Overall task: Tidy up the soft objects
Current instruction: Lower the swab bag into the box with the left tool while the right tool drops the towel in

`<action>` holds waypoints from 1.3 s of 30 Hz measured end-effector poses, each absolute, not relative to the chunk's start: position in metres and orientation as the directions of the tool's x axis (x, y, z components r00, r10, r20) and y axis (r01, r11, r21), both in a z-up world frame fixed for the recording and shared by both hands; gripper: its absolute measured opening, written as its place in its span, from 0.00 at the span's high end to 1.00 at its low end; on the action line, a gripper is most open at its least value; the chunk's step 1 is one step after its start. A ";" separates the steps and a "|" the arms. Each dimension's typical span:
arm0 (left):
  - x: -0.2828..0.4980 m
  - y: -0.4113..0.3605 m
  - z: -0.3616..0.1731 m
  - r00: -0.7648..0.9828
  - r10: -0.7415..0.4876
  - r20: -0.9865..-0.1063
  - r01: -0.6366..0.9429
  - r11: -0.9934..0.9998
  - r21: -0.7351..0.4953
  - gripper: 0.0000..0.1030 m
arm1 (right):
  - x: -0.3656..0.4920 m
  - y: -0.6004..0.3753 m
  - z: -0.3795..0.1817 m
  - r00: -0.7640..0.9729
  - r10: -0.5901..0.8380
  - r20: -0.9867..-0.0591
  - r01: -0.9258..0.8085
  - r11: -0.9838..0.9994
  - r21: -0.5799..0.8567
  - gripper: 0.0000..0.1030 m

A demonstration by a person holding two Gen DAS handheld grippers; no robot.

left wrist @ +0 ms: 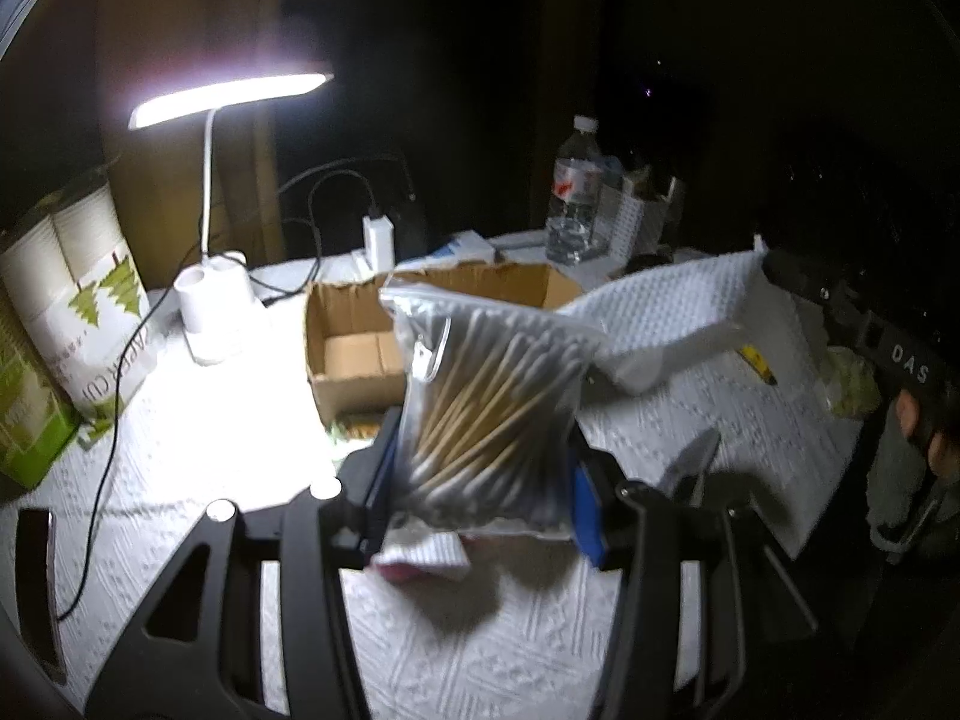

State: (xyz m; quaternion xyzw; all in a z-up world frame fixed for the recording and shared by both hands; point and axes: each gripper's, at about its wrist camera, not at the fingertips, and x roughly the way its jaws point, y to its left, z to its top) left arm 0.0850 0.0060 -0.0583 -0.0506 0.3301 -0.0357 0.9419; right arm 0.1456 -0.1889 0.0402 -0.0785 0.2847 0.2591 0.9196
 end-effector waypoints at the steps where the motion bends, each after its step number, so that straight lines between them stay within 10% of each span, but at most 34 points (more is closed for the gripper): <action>1: 0.090 0.008 -0.057 0.782 -0.098 -0.615 0.032 0.993 -0.118 0.52 | 0.150 -0.186 0.041 0.703 0.435 -0.563 -0.525 0.851 0.003 0.99; 39: 0.259 0.024 -0.133 0.660 -0.125 -0.741 -0.017 0.983 -0.181 0.52 | 0.298 -0.132 -0.054 0.513 0.530 -0.675 -0.654 0.751 0.093 0.99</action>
